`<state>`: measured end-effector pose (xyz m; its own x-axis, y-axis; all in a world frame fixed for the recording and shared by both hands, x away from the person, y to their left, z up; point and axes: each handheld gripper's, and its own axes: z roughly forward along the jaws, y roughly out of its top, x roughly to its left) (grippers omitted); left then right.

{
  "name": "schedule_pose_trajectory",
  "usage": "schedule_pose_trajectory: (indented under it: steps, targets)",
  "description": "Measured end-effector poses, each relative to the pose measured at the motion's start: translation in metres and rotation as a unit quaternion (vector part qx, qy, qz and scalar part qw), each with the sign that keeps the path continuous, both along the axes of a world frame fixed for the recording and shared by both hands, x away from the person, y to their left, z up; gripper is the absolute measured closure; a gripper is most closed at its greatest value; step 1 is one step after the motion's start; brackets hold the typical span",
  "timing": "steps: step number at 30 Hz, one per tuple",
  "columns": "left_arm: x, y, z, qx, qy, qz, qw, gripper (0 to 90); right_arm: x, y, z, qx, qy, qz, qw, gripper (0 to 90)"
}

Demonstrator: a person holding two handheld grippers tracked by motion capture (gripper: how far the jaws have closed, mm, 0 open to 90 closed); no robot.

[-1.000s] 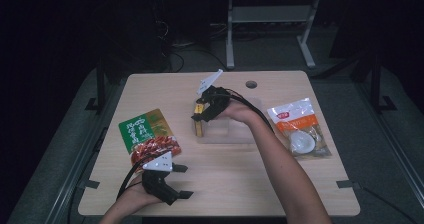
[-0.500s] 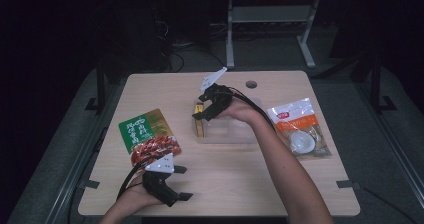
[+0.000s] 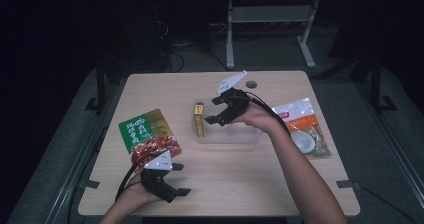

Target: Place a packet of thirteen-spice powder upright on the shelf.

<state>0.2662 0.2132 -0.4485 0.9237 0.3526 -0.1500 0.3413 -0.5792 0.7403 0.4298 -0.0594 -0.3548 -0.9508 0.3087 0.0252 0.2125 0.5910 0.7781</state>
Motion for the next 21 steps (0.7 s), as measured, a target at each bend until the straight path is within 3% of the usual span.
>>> schedule_pose_trajectory:
  steps: [6, 9, 17, 21]
  targets:
    - [0.002, 0.001, -0.001, 0.002, -0.001, 0.008, 1.0000, 12.8, -0.019, -0.016, -0.004, -0.006, -0.013, -0.006, 0.9999, 18.3]
    - [0.002, 0.000, -0.002, 0.003, -0.001, 0.011, 0.9999, 13.0, -0.031, -0.021, -0.007, -0.008, -0.003, -0.022, 0.9997, 18.3]
    - [0.000, -0.004, -0.004, 0.009, 0.005, 0.012, 0.9999, 13.1, -0.064, -0.044, -0.024, -0.001, -0.011, -0.049, 0.9987, 20.3]
    - [0.001, -0.005, -0.005, 0.015, 0.002, 0.013, 0.9998, 13.1, -0.084, -0.054, -0.031, -0.012, -0.022, -0.050, 0.9984, 20.3]
